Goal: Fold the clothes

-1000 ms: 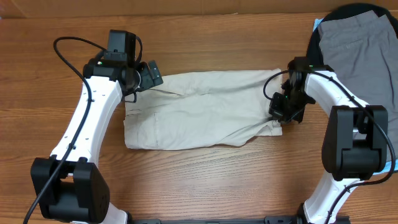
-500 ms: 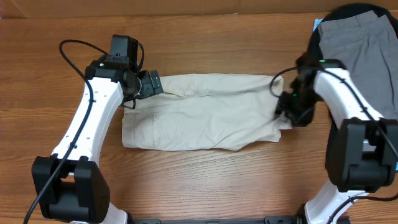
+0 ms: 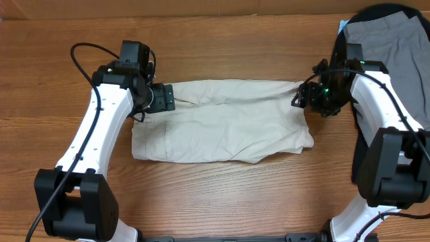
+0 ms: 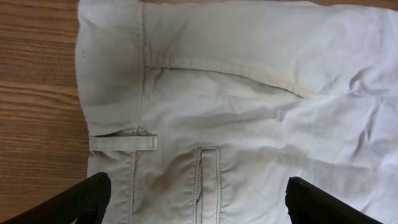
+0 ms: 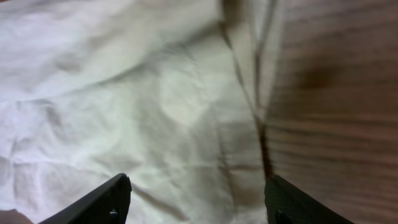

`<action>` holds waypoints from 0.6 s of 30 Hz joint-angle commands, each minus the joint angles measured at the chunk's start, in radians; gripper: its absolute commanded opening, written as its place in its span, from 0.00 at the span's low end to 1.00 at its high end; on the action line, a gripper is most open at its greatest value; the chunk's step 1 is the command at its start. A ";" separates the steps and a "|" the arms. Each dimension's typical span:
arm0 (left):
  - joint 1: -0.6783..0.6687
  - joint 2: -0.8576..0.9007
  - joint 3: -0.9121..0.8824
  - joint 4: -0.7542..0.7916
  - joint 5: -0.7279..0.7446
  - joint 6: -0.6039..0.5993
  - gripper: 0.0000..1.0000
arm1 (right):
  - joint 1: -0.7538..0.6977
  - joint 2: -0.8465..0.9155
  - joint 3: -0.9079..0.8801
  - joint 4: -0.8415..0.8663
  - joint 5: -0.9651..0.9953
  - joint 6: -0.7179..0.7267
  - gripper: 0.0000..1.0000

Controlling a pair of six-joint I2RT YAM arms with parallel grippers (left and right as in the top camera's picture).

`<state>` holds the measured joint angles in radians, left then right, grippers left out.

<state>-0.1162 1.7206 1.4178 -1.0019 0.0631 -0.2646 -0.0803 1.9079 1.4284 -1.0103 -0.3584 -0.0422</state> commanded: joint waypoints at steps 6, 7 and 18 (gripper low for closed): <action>0.090 -0.043 0.089 -0.110 0.065 0.063 0.97 | 0.066 -0.028 -0.116 0.164 -0.077 -0.034 0.72; 0.100 -0.044 0.093 -0.124 0.071 0.063 0.99 | 0.073 -0.028 -0.126 0.186 -0.077 -0.010 0.71; 0.201 -0.040 0.090 -0.219 0.119 0.138 1.00 | 0.123 0.042 -0.183 0.314 -0.044 0.098 0.65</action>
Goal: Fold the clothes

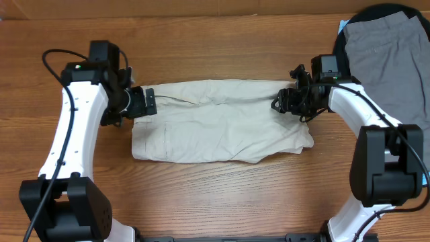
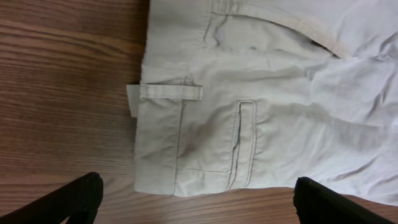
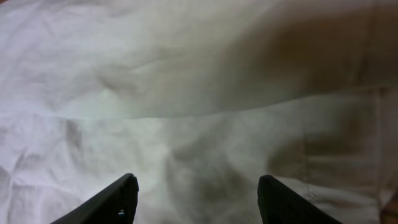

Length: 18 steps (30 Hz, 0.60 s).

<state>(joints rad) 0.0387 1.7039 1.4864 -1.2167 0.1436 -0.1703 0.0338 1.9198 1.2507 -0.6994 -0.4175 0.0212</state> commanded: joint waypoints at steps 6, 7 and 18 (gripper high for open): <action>0.129 0.037 0.010 -0.051 0.098 0.072 1.00 | 0.013 0.037 -0.005 -0.013 0.046 0.036 0.65; 0.129 0.051 0.002 -0.046 0.107 0.085 1.00 | 0.013 0.037 -0.005 -0.016 0.058 0.036 0.65; 0.145 0.351 -0.013 0.149 0.140 0.127 0.98 | 0.013 0.037 -0.005 -0.051 0.112 0.036 0.65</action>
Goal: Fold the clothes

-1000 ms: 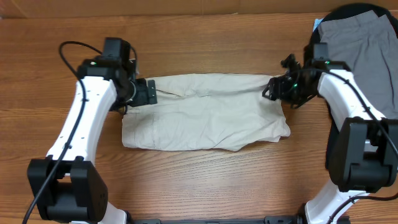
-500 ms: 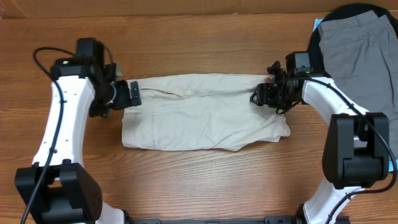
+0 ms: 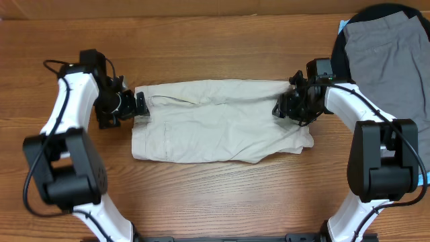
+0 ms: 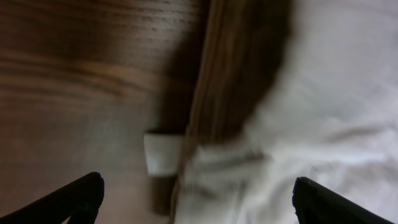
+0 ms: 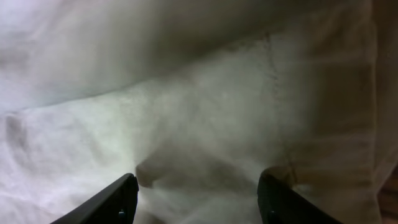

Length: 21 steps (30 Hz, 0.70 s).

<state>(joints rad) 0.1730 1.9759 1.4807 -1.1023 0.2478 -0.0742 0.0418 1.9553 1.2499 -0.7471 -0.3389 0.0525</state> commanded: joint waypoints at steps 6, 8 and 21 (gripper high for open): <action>0.003 0.201 -0.008 0.084 0.127 0.075 0.92 | 0.005 0.002 -0.005 -0.010 0.036 0.005 0.65; -0.003 0.217 -0.008 0.091 0.128 0.080 0.91 | 0.005 0.002 -0.005 -0.014 0.038 0.005 0.65; -0.131 0.229 -0.113 0.228 0.069 0.055 0.60 | 0.005 0.002 -0.005 -0.018 0.050 0.010 0.65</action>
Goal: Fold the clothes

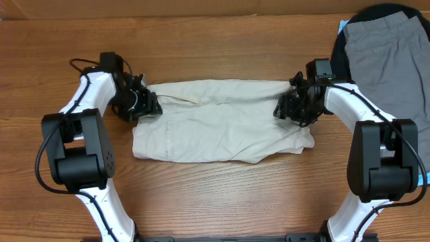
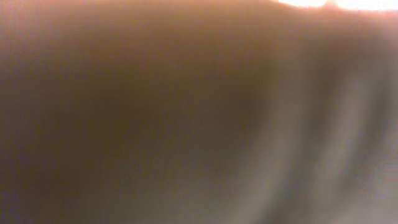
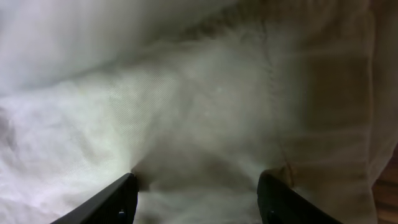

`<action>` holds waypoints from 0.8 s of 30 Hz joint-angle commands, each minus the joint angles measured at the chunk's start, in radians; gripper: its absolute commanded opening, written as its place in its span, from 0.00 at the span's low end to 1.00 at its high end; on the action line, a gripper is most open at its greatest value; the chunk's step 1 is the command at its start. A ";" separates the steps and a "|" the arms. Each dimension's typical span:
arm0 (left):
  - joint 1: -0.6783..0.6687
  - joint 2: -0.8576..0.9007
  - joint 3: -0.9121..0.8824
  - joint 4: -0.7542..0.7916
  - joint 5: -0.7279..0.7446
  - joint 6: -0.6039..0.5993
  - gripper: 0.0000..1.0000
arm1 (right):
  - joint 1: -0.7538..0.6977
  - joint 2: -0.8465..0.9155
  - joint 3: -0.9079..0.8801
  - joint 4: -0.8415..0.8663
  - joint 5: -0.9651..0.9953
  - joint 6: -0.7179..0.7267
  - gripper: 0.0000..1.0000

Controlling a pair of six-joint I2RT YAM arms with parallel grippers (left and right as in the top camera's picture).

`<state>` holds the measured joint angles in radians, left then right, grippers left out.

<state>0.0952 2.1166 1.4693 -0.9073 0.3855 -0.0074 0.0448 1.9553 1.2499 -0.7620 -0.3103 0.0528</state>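
Beige shorts (image 1: 222, 121) lie flat across the middle of the table, waistband to the left. My left gripper (image 1: 142, 104) sits at the shorts' top left corner. Its wrist view is a brown-grey blur with no fingers visible, so whether it holds the cloth cannot be told. My right gripper (image 1: 287, 111) is down on the upper right part of the shorts. In the right wrist view the gripper (image 3: 198, 199) is open, and its black fingers (image 3: 112, 199) stand wide apart against the beige cloth (image 3: 186, 93).
A grey garment (image 1: 393, 54) lies on a dark round mat (image 1: 341, 47) at the table's back right, close behind the right arm. Bare wood (image 1: 215, 195) runs along the front of the shorts.
My left gripper has moved right, from the bare table beside the waistband onto the shorts' top left corner, and its wrist view has turned to blur. My right gripper stays open on the cloth.
At first my left gripper hung open over the shorts' left part and the right one near their right edge. Then the left was back at the waistband edge and the right over the cloth. Later the left was off the edge; now it is on the corner.
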 commanded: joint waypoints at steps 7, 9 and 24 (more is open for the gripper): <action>-0.013 0.088 -0.080 0.027 -0.228 -0.173 0.04 | 0.002 0.001 -0.002 -0.015 0.005 0.032 0.62; 0.014 0.088 -0.017 -0.019 -0.210 -0.172 0.04 | 0.002 0.001 -0.002 -0.022 -0.029 0.031 0.60; 0.037 0.087 0.731 -0.608 -0.201 -0.031 0.04 | 0.017 -0.028 0.048 -0.037 -0.460 0.030 0.45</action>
<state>0.1719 2.2230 2.1185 -1.4654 0.1879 -0.0704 0.0486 1.9553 1.2522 -0.8043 -0.6434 0.0830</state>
